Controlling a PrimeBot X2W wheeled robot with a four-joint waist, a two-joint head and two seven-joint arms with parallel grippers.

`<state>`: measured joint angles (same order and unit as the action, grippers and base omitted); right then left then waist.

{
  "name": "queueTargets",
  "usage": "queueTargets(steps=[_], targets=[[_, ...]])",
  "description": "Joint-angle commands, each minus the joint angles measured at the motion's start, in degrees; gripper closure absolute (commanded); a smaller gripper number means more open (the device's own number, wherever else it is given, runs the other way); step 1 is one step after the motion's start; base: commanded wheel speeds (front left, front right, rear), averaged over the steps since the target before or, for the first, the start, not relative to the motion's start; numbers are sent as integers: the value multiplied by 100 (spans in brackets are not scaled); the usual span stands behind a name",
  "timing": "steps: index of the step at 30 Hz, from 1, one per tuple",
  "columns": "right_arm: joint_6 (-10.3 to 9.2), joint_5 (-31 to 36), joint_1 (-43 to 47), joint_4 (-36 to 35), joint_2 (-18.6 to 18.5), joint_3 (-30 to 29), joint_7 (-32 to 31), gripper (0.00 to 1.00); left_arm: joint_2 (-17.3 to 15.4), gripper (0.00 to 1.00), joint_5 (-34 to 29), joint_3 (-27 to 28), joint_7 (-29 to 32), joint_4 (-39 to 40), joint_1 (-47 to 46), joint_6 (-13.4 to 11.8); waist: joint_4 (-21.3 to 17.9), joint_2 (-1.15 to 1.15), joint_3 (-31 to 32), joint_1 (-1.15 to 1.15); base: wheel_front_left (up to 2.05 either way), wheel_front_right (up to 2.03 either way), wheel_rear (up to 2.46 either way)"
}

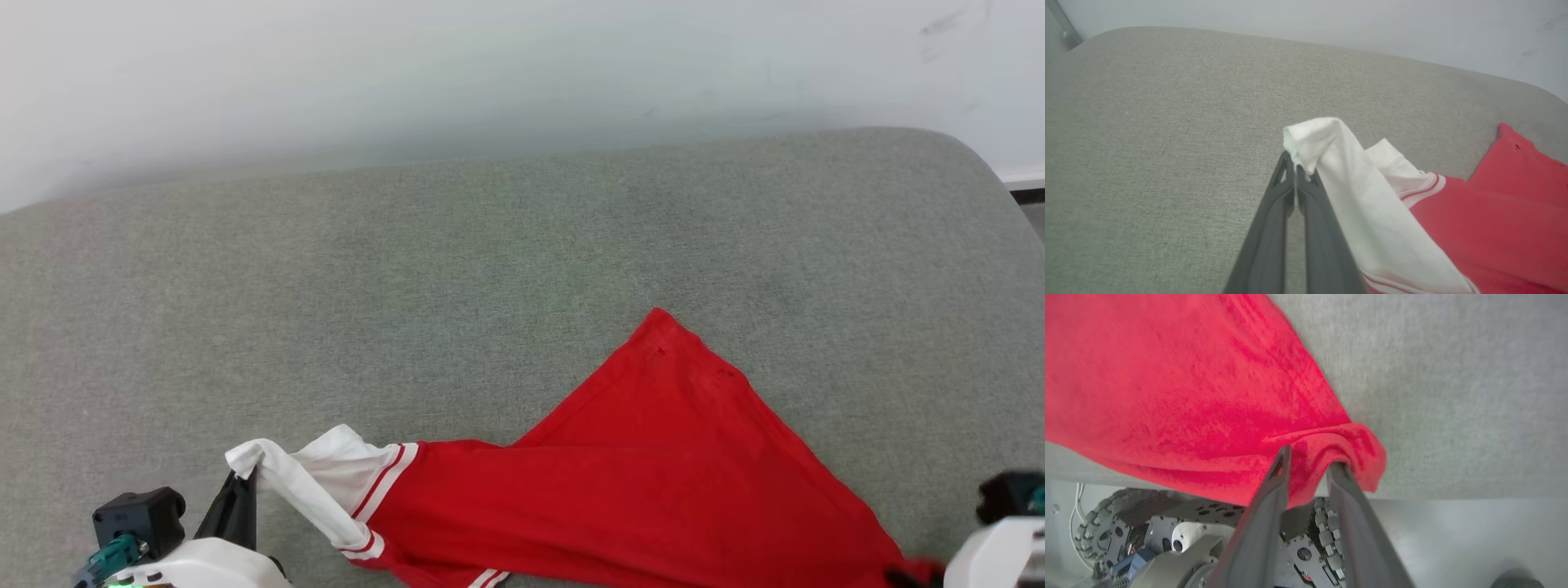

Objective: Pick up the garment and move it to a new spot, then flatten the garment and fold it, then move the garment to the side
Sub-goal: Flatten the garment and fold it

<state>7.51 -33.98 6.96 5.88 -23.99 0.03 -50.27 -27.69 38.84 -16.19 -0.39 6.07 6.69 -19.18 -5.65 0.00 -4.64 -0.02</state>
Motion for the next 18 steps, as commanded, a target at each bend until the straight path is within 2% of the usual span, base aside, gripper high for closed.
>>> queueTargets(steps=[1, 7, 10, 13, 16, 17, 18], targets=[[-4, 37, -262, -191, 121, -96, 638, 0, -36, 100, -36, -2, 15, 25, -77, 4, -42, 0, -30, 2, 0, 0, 0], [-4, 219, -893, -250, 293, -210, 2871, 0, -45, 100, -111, -109, 82, 105, -328, 43, 95, 0, -192, 2, 0, 0, 0], [-4, 352, -1275, -76, 344, -124, 3555, 0, 1, 100, -154, -172, 90, 117, -528, 90, 219, 0, -316, 2, 0, 0, 0], [-4, 409, -1772, 81, 298, 115, 3616, 0, 59, 100, -227, -267, 82, 123, -756, 123, 371, 0, -488, 2, 0, 0, 0], [-4, 345, -2348, 232, 67, 423, 3005, 0, 118, 100, -309, -377, 60, 131, -1016, 188, 567, 0, -710, 2, 0, 0, 0], [-4, 345, -2348, 232, 67, 423, 3005, 0, 118, 100, -309, -377, 60, 131, -1016, 188, 567, 0, -710, 2, 0, 0, 0], [-4, 254, -2561, 291, 0, 551, 2640, 0, 144, 100, -340, -409, 39, 137, -1099, 206, 625, 0, -789, 2, 0, 0, 0]])
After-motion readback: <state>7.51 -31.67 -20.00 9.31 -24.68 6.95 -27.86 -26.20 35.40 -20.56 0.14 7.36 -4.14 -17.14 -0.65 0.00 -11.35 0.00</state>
